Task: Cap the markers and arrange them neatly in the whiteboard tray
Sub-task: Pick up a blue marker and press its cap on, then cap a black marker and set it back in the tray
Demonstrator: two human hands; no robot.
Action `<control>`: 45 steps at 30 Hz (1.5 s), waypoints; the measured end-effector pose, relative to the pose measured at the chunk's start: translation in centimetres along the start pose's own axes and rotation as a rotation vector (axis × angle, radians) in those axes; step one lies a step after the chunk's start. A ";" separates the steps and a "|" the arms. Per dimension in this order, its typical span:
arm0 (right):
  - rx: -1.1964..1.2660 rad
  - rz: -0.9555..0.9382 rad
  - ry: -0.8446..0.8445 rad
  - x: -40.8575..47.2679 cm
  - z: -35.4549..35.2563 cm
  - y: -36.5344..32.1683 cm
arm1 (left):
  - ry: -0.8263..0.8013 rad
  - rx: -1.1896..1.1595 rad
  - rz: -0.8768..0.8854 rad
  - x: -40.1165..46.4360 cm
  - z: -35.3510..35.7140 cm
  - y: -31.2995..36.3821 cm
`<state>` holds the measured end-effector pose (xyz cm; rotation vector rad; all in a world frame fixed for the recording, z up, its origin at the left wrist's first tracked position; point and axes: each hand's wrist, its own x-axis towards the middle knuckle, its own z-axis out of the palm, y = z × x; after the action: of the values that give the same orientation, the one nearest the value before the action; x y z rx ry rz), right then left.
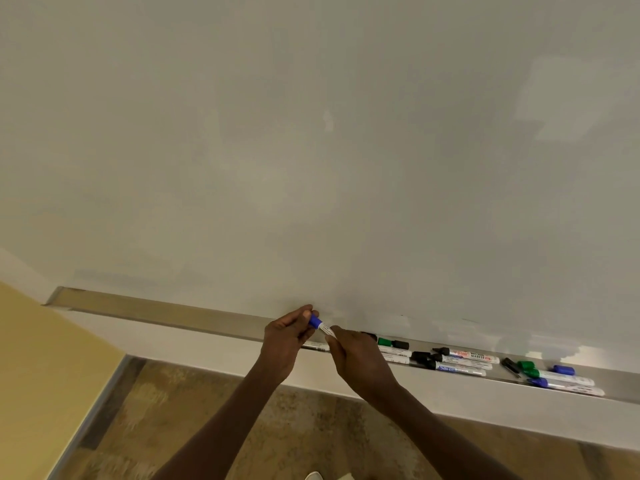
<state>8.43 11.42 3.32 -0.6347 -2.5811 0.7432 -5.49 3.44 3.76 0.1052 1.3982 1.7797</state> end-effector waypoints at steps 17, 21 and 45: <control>0.058 0.194 -0.085 1.8 1.1 2.1 | 0.328 0.019 0.061 2.0 -5.9 0.8; -0.179 -0.028 -0.207 1.5 3.8 2.5 | 0.399 0.038 0.042 2.5 -8.3 0.6; -0.387 0.120 -0.171 3.5 4.4 1.6 | 0.406 0.214 -0.018 6.5 -9.3 -1.7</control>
<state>4.00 12.65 -0.21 -0.8812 -2.8948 0.3424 -13.64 0.62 -3.78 -0.1653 1.8699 1.6915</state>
